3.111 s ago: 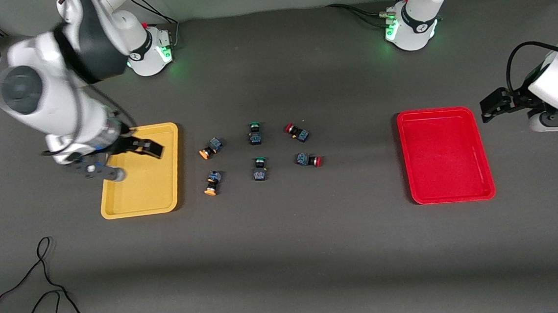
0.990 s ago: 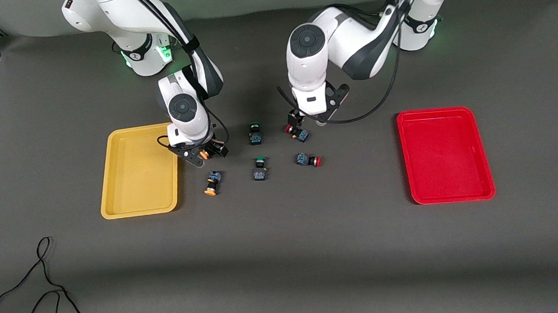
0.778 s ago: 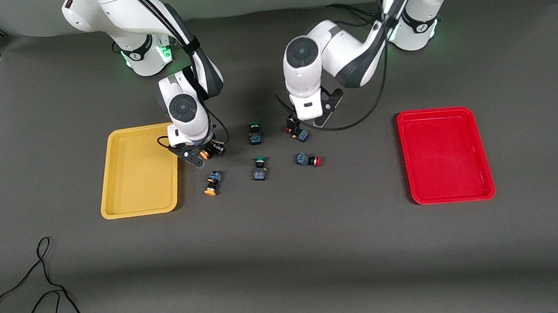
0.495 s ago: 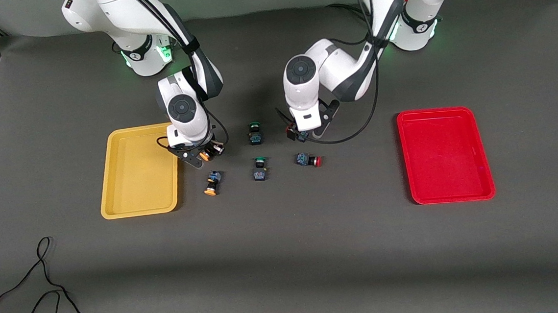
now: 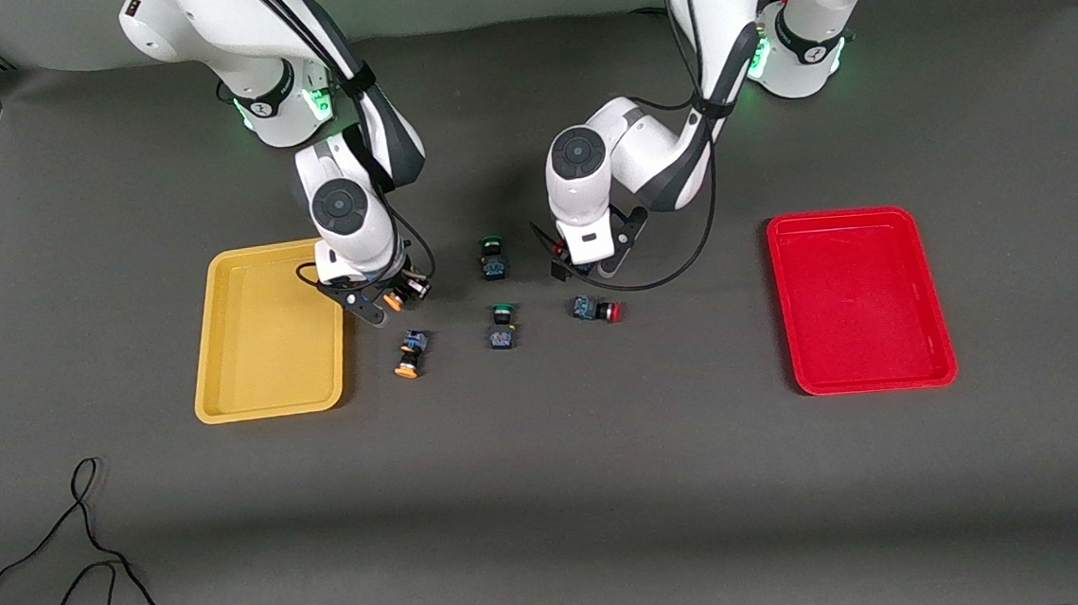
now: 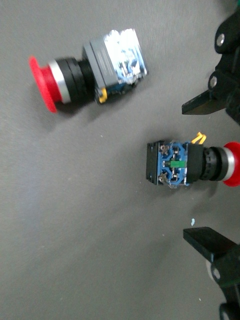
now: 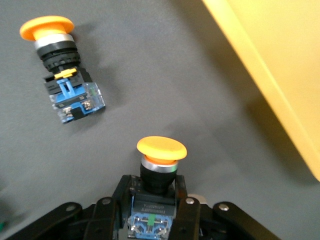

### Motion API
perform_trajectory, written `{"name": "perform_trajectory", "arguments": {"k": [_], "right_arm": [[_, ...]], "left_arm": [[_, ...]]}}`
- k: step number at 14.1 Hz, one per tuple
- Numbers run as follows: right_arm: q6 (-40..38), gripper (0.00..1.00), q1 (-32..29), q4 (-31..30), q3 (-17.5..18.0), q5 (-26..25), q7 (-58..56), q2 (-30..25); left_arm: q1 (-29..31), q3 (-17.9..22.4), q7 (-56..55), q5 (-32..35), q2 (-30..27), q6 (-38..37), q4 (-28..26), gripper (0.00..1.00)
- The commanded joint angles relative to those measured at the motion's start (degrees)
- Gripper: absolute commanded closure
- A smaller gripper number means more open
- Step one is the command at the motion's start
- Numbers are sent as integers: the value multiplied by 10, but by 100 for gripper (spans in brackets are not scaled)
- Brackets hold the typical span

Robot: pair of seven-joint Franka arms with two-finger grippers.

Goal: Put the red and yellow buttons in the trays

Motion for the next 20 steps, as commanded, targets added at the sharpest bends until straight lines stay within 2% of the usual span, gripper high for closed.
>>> {"name": "perform_trajectory", "arguments": {"k": [1,3,4,6,8,10,12,14,16,17,19,20], "right_arm": [[-86,95,-1,-7,-53,10,-47,-94],[-133,95,0,-7,-103,1,-57,-141],[-150,95,1,-8,-119,-10,-60,-156],[-167,95,1,-13,-143,-70,-59,-169],[-166,95,1,-26,-166,-96,-60,-170],[-163,95,0,-30,-207,-132,-76,-167],[-147,93,1,-49,-273,-138,-165,-166],[-82,93,0,-91,-305,-138,-202,-159],[34,92,-2,-158,-314,-138,-216,-144],[72,92,-2,-171,-313,-131,-215,-128],[80,87,-2,-173,-313,-120,-214,-116],[80,79,-2,-173,-313,-112,-216,-116]], "left_arm": [[-17,12,-19,8,7,5,6,12],[-17,12,-19,8,8,5,6,41],[-16,13,-18,9,8,5,5,60],[-13,13,-12,9,7,3,6,81],[-15,14,-5,13,-3,-9,11,86],[3,14,39,31,-32,-70,42,86],[39,11,121,22,-74,-152,68,86],[61,11,234,13,-128,-196,59,90],[103,11,366,6,-174,-251,44,91],[131,11,437,1,-197,-274,34,94],[198,12,569,-18,-247,-299,0,95],[231,13,629,-19,-265,-315,-16,95]]}}
